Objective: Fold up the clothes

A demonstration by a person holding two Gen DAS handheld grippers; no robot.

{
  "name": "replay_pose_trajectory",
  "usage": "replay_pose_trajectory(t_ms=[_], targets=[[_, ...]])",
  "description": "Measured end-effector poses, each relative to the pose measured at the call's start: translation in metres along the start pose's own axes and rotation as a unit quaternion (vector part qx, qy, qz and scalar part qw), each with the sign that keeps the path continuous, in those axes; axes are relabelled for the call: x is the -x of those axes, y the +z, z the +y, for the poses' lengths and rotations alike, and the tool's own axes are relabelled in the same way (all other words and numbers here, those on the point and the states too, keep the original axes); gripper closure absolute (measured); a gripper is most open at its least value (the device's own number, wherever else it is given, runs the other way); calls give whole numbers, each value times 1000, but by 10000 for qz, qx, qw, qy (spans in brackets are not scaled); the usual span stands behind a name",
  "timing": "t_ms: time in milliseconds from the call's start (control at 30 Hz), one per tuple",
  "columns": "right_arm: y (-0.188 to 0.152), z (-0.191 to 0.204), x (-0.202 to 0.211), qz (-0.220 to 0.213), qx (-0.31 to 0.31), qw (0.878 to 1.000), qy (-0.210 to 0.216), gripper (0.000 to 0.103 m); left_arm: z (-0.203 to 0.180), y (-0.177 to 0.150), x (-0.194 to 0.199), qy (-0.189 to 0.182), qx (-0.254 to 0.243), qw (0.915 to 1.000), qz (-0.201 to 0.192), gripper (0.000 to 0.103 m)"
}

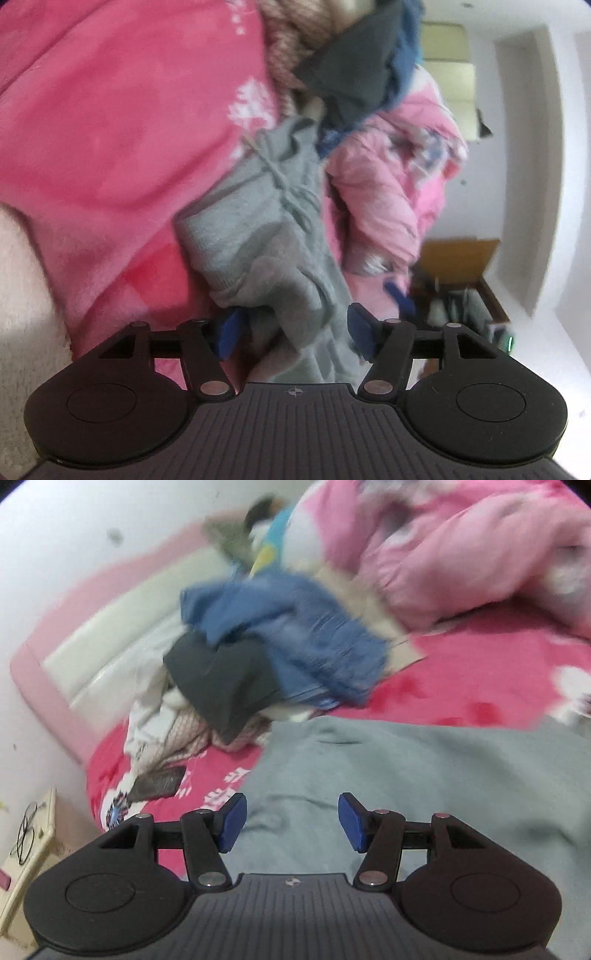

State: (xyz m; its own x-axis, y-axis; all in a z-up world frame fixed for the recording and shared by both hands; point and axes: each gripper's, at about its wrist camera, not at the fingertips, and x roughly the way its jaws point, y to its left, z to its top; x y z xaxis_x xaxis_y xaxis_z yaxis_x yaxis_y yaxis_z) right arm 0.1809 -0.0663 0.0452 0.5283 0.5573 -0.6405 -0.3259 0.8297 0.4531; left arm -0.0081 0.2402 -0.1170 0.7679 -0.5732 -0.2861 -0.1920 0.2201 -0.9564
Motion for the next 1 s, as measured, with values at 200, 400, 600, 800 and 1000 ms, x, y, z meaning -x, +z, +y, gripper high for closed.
replay_pose_trajectory(t_ms=[200, 400, 600, 800, 1000], targets=[[55, 41, -121, 1146, -104, 9931, 244, 45, -8, -5, -13, 549, -103, 9979, -333, 72], [57, 65, -221, 1778, -58, 9789, -1008, 45, -43, -24, -21, 1376, -2107, 9645, -800, 92], [47, 72, -248, 2129, 51, 9718, -1015, 7, -66, -66, -25, 1766, -4344, 8735, -1310, 96], [30, 87, -254, 2104, 829, 9628, -1480, 33, -53, -67, -23, 1757, -4487, 8676, -1228, 96], [25, 76, -215, 1571, 666, 9771, -1270, 74, -50, -71, -19, 1677, -4448, 8692, -1361, 97]])
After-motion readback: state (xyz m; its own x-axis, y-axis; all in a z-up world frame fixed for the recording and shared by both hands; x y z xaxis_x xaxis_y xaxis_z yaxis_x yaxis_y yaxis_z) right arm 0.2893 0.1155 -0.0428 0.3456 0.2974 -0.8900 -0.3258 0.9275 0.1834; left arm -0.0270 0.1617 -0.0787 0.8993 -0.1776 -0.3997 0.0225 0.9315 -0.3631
